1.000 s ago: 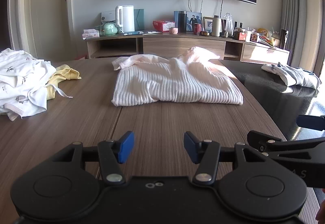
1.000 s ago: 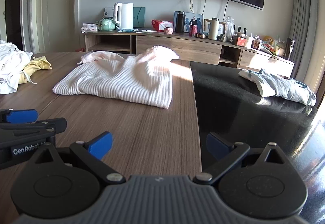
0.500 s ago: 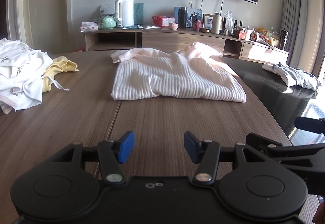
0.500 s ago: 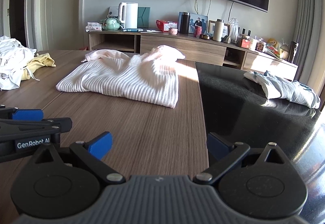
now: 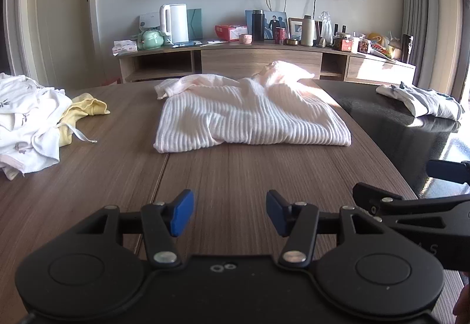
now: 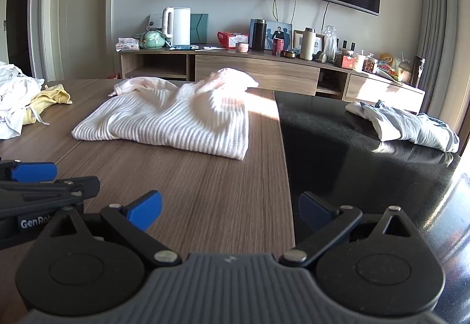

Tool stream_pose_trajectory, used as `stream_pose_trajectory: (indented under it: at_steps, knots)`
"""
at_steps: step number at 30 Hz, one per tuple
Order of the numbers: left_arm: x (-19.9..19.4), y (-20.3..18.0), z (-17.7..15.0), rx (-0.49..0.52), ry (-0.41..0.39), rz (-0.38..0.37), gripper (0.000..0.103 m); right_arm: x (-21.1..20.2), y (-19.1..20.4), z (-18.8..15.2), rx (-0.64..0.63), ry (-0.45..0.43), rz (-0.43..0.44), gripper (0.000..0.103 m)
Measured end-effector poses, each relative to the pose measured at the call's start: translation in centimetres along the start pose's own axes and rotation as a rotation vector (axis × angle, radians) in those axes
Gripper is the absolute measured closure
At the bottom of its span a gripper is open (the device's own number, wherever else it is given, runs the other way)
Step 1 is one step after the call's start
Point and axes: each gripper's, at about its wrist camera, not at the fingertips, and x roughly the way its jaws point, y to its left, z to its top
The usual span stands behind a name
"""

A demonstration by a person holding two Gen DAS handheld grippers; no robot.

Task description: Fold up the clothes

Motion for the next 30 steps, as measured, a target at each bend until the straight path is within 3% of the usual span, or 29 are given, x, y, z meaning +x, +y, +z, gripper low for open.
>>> stream_pose_trajectory:
  at_steps: [13,30]
  knots:
    - [-0.27,0.93,0.24,-0.047,-0.011,-0.028,0.048,-0.42,-0.03,0.16,0.005,-0.019,0.012,0.001]
    - [-0.25,0.26,0.23,0.002,-0.015,-0.029,0.048,-0.24,-0.11,0.05,0.010,-0.007,0.008,0.001]
